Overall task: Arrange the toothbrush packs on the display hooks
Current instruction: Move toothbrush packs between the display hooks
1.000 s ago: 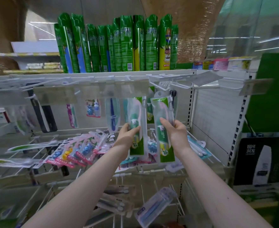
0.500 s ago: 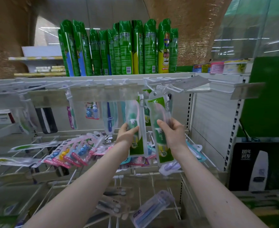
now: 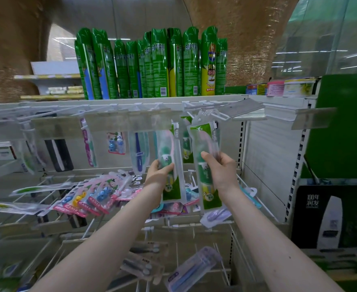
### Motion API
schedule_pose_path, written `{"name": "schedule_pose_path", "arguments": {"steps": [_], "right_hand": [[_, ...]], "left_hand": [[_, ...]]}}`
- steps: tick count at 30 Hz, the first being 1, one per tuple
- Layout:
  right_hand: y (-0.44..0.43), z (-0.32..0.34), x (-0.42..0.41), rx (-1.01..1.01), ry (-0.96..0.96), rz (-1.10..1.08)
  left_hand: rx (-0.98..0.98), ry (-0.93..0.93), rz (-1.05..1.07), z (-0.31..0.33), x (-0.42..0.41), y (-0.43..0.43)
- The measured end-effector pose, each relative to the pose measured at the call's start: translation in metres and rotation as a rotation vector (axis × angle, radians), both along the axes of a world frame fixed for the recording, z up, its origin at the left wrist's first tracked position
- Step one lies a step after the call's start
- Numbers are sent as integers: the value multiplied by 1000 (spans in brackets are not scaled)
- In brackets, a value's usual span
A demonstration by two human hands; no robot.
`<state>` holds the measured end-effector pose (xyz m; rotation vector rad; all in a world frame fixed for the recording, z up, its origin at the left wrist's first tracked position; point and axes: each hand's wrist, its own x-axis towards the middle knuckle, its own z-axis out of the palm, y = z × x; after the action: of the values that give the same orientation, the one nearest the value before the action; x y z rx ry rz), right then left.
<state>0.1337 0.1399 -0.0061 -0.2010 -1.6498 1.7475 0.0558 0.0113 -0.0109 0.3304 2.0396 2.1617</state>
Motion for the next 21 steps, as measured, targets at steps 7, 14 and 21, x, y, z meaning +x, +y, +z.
{"name": "schedule_pose_path", "arguments": {"steps": [7, 14, 21], "right_hand": [[4, -3, -8, 5, -49, 25], [14, -5, -36, 6, -136, 12], [27, 1, -75, 42, -165, -1]], "left_hand": [[-16, 34, -30, -4, -14, 3], [8, -30, -77, -11, -30, 11], [-33, -28, -98, -11, -55, 20]]}}
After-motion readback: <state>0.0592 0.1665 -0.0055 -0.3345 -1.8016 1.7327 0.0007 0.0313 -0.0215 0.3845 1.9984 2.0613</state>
